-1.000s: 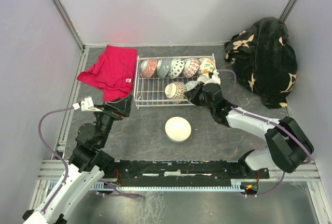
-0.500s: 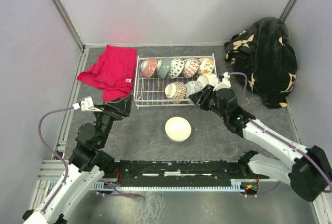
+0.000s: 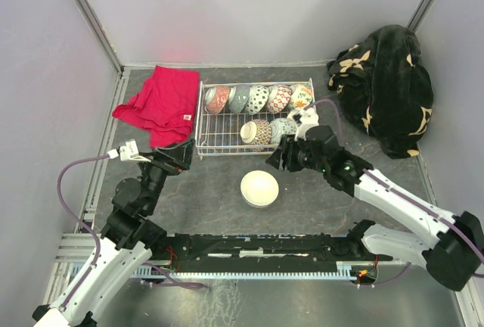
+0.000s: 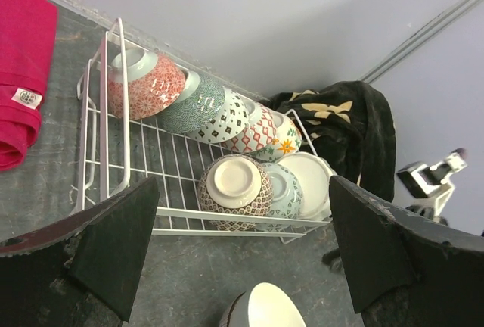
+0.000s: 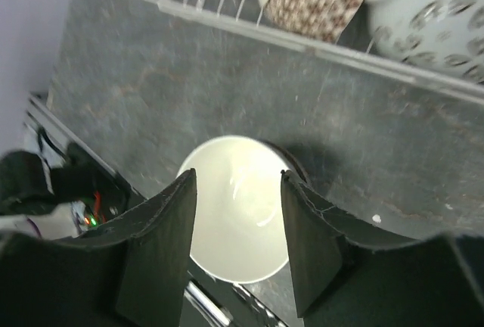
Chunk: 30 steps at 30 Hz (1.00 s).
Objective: Load the bowls into the dish rack
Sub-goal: Pick up the bowl from the center of the board.
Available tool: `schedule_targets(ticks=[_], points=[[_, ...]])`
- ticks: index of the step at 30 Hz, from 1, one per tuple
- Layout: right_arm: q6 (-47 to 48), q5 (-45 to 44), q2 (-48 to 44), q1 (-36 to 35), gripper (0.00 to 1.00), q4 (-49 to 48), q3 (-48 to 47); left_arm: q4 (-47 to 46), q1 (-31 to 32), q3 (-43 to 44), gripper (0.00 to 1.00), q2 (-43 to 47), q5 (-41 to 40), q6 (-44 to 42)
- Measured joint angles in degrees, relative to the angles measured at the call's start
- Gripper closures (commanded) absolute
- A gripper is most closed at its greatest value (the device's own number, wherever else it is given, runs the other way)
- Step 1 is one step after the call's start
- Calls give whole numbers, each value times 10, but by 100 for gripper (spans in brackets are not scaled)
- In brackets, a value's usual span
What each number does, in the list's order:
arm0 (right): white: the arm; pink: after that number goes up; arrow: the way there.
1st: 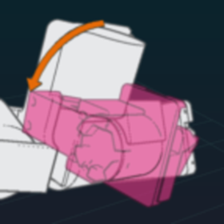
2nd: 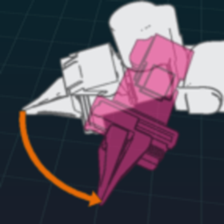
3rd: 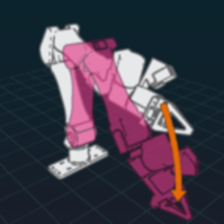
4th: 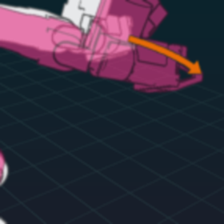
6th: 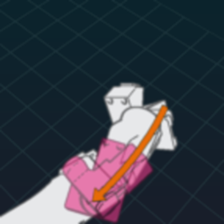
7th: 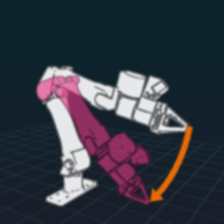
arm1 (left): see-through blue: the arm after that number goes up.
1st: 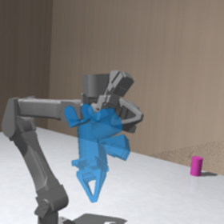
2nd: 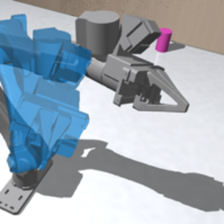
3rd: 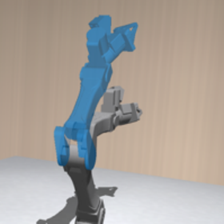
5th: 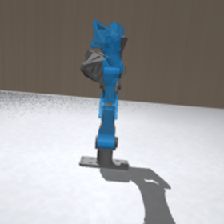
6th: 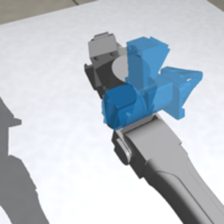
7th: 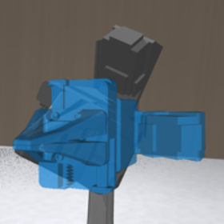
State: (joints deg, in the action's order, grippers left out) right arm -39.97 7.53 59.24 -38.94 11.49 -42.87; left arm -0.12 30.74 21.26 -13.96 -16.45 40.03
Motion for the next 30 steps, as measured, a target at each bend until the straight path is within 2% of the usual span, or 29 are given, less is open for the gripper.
schedule_targets(ticks=[4,9,16,23,30], points=[[35,8,39,-42,43,20,0,0,0,0,1,-5,-1,0],[67,-16,33,-79,43,39,0,0,0,0,1,-11,-2,0],[82,-49,14,-79,42,40,0,0,0,0,1,-15,-1,0],[83,-88,-33,-79,37,42,-2,-1,0,0,1,-19,0,0],[73,-120,2,-79,34,63,-86,-6,0,0,1,-20,3,0]])
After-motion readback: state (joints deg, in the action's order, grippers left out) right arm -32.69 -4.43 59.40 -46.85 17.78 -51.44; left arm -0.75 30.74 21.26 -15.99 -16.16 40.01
